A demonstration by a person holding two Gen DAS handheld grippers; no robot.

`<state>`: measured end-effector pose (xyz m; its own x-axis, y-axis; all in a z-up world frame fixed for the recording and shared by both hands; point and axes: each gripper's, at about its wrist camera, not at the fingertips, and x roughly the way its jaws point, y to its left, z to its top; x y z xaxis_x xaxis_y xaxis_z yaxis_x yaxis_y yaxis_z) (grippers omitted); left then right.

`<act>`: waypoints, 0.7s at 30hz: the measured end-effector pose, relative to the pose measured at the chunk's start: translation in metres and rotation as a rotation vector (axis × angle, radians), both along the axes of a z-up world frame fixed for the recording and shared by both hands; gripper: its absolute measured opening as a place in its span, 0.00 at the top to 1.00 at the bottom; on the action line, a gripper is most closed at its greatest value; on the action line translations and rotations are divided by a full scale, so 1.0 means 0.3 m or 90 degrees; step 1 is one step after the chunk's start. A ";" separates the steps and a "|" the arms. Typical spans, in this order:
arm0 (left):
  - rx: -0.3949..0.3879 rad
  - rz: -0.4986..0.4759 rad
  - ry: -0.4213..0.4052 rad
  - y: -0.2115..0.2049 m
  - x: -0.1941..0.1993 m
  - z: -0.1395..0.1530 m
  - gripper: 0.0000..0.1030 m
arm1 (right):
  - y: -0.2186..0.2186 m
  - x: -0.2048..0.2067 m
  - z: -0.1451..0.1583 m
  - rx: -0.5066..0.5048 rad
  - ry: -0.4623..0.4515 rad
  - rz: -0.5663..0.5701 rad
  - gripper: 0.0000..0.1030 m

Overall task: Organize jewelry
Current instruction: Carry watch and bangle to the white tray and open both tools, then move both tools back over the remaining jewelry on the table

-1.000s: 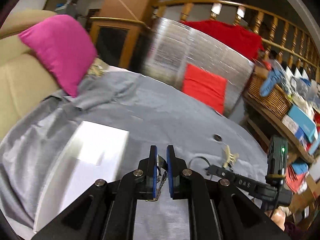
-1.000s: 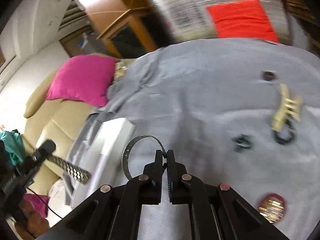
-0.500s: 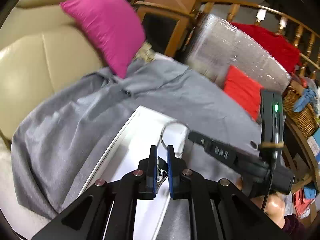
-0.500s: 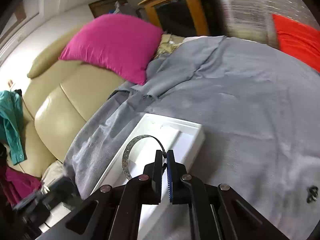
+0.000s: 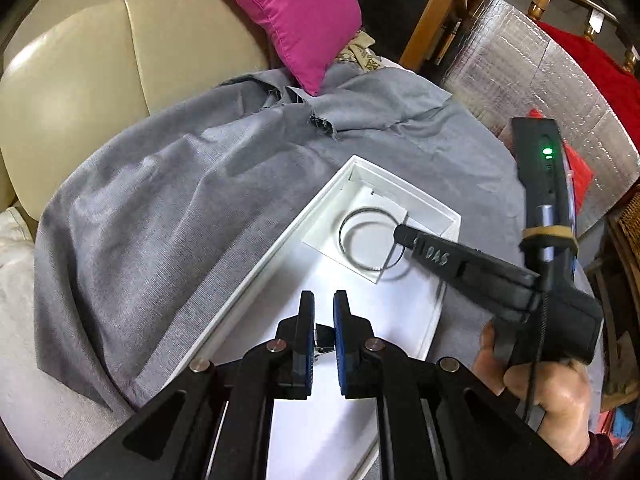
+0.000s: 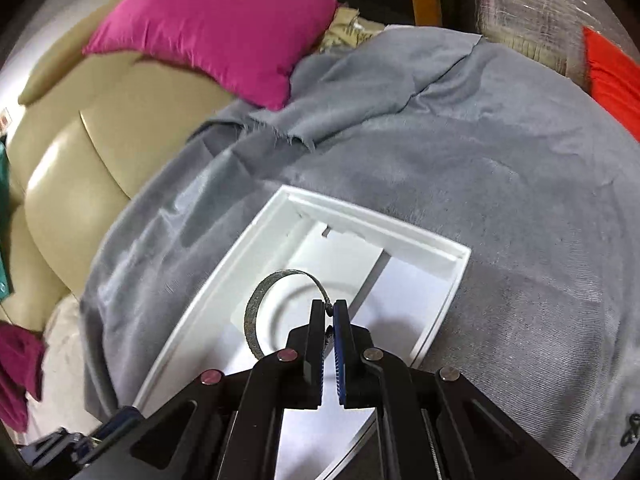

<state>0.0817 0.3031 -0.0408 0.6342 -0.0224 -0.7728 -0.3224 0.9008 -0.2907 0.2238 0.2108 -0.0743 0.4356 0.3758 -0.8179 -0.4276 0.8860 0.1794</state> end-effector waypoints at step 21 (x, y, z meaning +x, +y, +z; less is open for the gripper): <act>0.056 0.025 0.031 -0.005 -0.040 0.005 0.40 | -0.034 -0.156 0.165 -0.003 -0.032 -0.017 0.37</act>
<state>0.0697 0.3016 -0.0393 0.5950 0.0720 -0.8005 -0.3703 0.9085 -0.1935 0.1772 0.2006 -0.0249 0.4859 0.3594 -0.7967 -0.4127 0.8978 0.1534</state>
